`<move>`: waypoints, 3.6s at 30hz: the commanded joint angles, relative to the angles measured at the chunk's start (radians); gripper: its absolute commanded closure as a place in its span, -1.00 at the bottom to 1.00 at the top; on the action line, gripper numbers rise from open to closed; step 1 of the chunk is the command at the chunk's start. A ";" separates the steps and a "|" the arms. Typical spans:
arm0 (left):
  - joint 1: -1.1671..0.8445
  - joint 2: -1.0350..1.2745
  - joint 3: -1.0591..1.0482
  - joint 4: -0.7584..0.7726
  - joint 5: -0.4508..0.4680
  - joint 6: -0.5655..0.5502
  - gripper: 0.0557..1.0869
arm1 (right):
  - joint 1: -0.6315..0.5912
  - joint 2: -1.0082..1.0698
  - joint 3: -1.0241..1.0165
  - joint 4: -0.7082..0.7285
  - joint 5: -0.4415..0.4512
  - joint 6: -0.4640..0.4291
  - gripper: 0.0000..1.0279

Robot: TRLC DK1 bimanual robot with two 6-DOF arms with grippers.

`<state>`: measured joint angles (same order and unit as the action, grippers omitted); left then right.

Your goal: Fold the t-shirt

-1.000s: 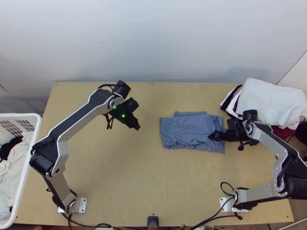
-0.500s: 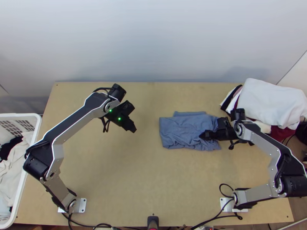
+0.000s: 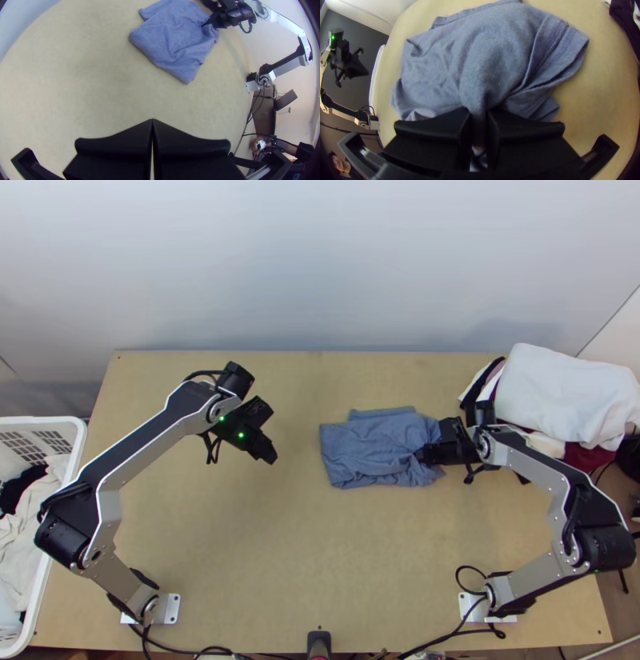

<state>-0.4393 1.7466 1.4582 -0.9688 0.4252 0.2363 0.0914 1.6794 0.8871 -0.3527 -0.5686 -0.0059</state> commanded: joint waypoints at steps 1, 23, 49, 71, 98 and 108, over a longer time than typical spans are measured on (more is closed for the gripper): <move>0.017 -0.030 -0.038 0.010 -0.003 0.000 0.91 | 0.044 0.014 0.050 0.021 -0.020 0.017 0.94; 0.056 -0.102 -0.099 0.010 -0.005 -0.003 0.91 | -0.024 0.013 0.813 -0.359 -0.100 0.046 0.94; 0.060 -0.187 -0.265 0.051 -0.003 0.006 0.91 | -0.381 0.152 1.389 -0.652 -0.096 0.004 0.94; 0.062 -0.168 -0.294 0.081 -0.005 0.034 0.91 | -0.710 0.071 1.230 -0.694 -0.137 -0.083 0.94; 0.045 -0.133 -0.312 0.105 -0.013 0.020 0.91 | -0.981 0.210 0.895 -0.608 -0.119 -0.417 0.07; 0.045 -0.150 -0.345 0.107 -0.014 0.018 0.91 | -0.993 0.197 0.906 -0.647 -0.063 -0.419 -0.82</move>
<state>-0.3939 1.6039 1.1305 -0.8642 0.4107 0.2546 -0.8913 1.8832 1.7885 -0.9764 -0.6586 -0.4171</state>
